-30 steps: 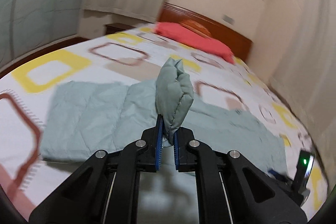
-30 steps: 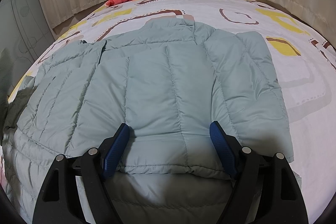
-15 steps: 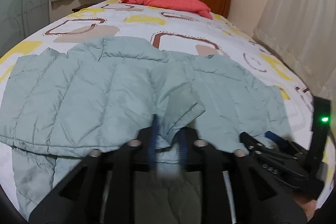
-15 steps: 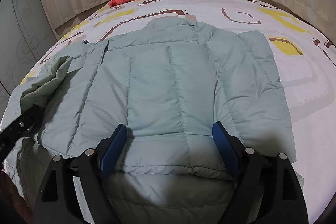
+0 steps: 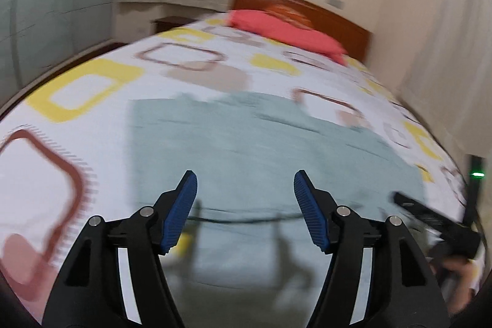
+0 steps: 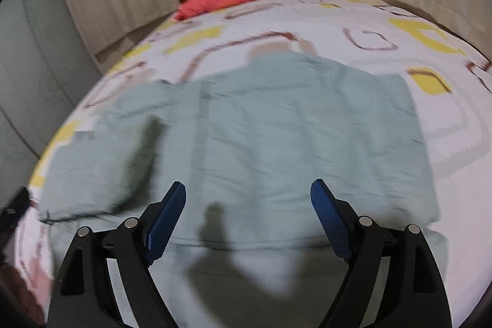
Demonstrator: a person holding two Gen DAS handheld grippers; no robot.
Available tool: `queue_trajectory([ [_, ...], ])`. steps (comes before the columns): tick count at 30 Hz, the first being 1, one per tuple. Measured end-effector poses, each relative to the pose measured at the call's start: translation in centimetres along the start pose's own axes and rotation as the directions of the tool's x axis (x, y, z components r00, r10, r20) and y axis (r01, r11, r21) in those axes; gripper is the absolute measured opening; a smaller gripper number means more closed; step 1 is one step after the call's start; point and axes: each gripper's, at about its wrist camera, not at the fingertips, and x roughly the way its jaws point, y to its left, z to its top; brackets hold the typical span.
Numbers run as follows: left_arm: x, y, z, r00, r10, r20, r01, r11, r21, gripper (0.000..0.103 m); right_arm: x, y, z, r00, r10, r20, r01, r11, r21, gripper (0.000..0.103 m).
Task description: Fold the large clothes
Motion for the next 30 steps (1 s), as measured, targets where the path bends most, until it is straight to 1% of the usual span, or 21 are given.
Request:
queue_trajectory([
  [2, 0.3, 2.9, 0.5, 0.998, 0.058, 0.002, -0.058, 0.997, -0.042, 0.065, -0.1, 1.7, 0.5, 0.999, 0.032, 0.002, -0.032, 0.999, -0.015, 0.082],
  [4, 0.8, 5.2, 0.8, 0.995, 0.104, -0.012, -0.104, 0.992, -0.067, 0.065, 0.3, 3.7, 0.9, 0.998, 0.066, -0.004, -0.066, 0.997, -0.028, 0.082],
  [8, 1.8, 7.9, 0.8, 0.989, 0.139, -0.044, -0.143, 0.984, -0.102, 0.065, 2.2, 6.6, 1.3, 0.991, 0.123, -0.045, -0.124, 0.992, -0.022, 0.082],
  [9, 2.0, 8.4, 0.6, 0.988, 0.144, -0.052, -0.149, 0.983, -0.106, 0.065, 3.0, 7.3, 1.2, 0.99, 0.13, -0.062, -0.131, 0.991, -0.024, 0.08],
  [10, 2.1, 8.6, 0.5, 0.988, 0.143, -0.057, -0.149, 0.983, -0.11, 0.065, 3.5, 7.9, 1.0, 0.988, 0.135, -0.077, -0.138, 0.99, -0.027, 0.074],
  [11, 2.2, 8.9, 0.4, 0.988, 0.141, -0.06, -0.147, 0.983, -0.112, 0.065, 4.2, 8.4, 0.8, 0.985, 0.139, -0.098, -0.143, 0.989, -0.034, 0.047],
  [12, 2.2, 8.9, 0.3, 0.989, 0.136, -0.063, -0.143, 0.983, -0.115, 0.065, 5.1, 9.0, 0.6, 0.981, 0.136, -0.136, -0.143, 0.989, -0.042, 0.025],
  [14, 2.2, 8.9, 0.2, 0.99, 0.129, -0.065, -0.136, 0.984, -0.114, 0.065, 6.1, 9.4, 0.1, 0.97, 0.166, -0.177, -0.174, 0.984, -0.03, 0.011],
  [15, 2.1, 8.8, 0.3, 0.991, 0.122, -0.063, -0.129, 0.985, -0.114, 0.065, 6.0, 9.6, 0.1, 0.97, 0.17, -0.175, -0.177, 0.984, -0.027, 0.009],
  [16, 1.9, 8.6, 0.3, 0.992, 0.116, -0.058, -0.122, 0.986, -0.112, 0.065, 5.4, 9.7, 0.2, 0.975, 0.161, -0.153, -0.168, 0.985, -0.037, 0.009],
  [18, 1.4, 8.2, 0.6, 0.994, 0.102, -0.045, -0.106, 0.989, -0.102, 0.066, 3.3, 9.5, 0.8, 0.987, 0.138, -0.082, -0.143, 0.987, -0.069, 0.008],
  [20, 1.1, 7.8, 0.8, 0.995, 0.087, -0.038, -0.091, 0.991, -0.095, 0.066, 1.4, 8.6, 1.4, 0.994, 0.108, -0.028, -0.11, 0.989, -0.096, 0.008],
  [22, 0.7, 7.1, 1.0, 0.997, 0.072, -0.028, -0.074, 0.994, -0.086, 0.067, -0.5, 7.1, 2.1, 0.998, 0.063, 0.026, -0.059, 0.99, -0.125, 0.008],
  [23, 0.6, 6.7, 1.1, 0.998, 0.066, -0.025, -0.068, 0.994, -0.081, 0.067, -1.4, 6.1, 2.3, 0.998, 0.028, 0.051, -0.021, 0.99, -0.137, 0.008],
  [24, 0.6, 6.2, 1.2, 0.998, 0.058, -0.024, -0.059, 0.996, -0.073, 0.067, -1.9, 5.2, 2.5, 0.998, 0.002, 0.063, 0.007, 0.989, -0.145, 0.008],
  [25, 0.7, 5.8, 1.2, 0.998, 0.051, -0.025, -0.053, 0.996, -0.069, 0.067, -2.6, 3.6, 2.7, 0.996, -0.043, 0.078, 0.055, 0.987, -0.153, 0.008],
  [27, 1.0, 4.9, 1.2, 0.999, 0.033, -0.035, -0.035, 0.997, -0.062, 0.067, -3.0, 1.4, 2.7, 0.992, -0.093, 0.081, 0.104, 0.983, -0.15, 0.008],
  [30, 1.4, 3.5, 1.0, 0.999, 0.016, -0.048, -0.018, 0.999, -0.04, 0.067, -2.8, -2.9, 2.5, 0.987, -0.154, 0.046, 0.158, 0.981, -0.116, 0.008],
])
